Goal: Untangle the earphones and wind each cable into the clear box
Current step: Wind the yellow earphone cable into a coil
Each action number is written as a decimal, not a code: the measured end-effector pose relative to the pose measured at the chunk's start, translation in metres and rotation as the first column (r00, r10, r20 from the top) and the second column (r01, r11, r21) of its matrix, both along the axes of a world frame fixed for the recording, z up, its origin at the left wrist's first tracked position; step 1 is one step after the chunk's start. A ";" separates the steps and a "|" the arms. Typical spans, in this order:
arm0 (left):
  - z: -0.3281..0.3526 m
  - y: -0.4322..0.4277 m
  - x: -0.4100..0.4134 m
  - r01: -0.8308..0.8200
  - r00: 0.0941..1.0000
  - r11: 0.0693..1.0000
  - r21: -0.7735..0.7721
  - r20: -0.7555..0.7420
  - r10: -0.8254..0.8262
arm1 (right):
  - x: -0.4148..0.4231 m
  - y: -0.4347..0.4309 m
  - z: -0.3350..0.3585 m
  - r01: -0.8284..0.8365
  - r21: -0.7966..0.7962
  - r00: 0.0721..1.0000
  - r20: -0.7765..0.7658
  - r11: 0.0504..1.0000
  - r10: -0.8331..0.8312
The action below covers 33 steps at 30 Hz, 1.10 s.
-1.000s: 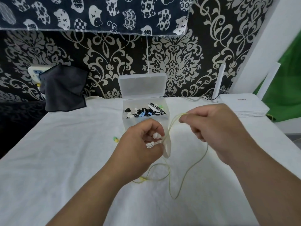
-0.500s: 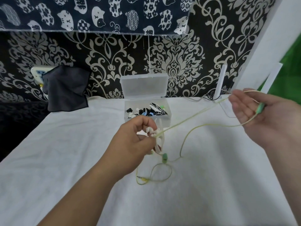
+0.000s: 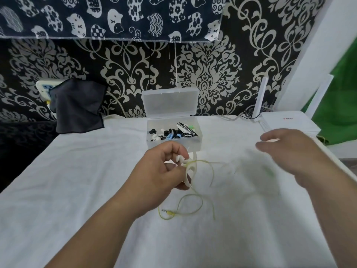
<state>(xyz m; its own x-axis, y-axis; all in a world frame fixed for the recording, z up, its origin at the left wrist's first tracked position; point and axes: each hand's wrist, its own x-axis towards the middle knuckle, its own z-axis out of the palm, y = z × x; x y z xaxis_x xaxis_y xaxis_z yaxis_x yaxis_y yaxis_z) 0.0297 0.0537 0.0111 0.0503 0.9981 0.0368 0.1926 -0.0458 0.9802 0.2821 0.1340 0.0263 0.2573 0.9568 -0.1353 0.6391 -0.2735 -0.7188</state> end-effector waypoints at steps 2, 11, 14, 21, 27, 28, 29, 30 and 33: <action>0.000 0.000 0.001 0.003 1.000 1.000 0.002 -0.008 -0.003 | -0.014 -0.008 -0.001 -0.131 0.122 0.978 0.176 0.984 0.109; 0.002 -0.001 0.001 0.013 1.000 1.000 0.013 -0.026 -0.013 | -0.063 -0.034 0.000 -0.746 -0.101 0.639 -0.384 0.658 0.666; -0.001 0.001 -0.004 -0.007 0.992 0.999 0.041 -0.129 0.012 | -0.059 -0.033 0.005 -0.691 -0.044 0.671 -0.411 0.722 0.617; -0.002 -0.001 0.000 0.058 0.973 0.998 0.037 -0.226 -0.048 | -0.068 -0.034 0.006 -0.507 0.039 0.683 -0.591 0.861 0.429; -0.004 -0.003 0.000 0.066 0.968 0.997 0.035 -0.245 -0.055 | -0.059 -0.030 0.016 -0.392 0.033 0.637 -0.711 0.919 0.297; -0.004 -0.003 0.001 0.076 0.973 0.996 0.037 -0.219 -0.066 | -0.058 -0.028 0.016 -0.364 0.056 0.635 -0.716 0.930 0.292; -0.002 -0.003 0.002 0.090 0.979 0.995 0.041 -0.185 -0.081 | -0.057 -0.027 0.014 -0.343 0.081 0.629 -0.720 0.936 0.293; -0.001 -0.004 0.003 0.105 0.983 0.993 0.045 -0.154 -0.097 | -0.058 -0.026 0.013 -0.328 0.102 0.627 -0.720 0.939 0.298; 0.001 -0.005 0.005 0.130 0.987 0.990 0.050 -0.101 -0.125 | -0.059 -0.024 0.006 -0.291 0.136 0.672 -0.675 0.947 0.304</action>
<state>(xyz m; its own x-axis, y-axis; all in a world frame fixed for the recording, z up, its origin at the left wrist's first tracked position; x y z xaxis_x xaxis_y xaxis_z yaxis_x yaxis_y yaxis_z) 0.0351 0.0492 0.0120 0.1829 0.9798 0.0814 0.2763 -0.1307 0.9521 0.2230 0.1099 0.0325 -0.1973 0.9701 -0.1413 0.0198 -0.1402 -0.9899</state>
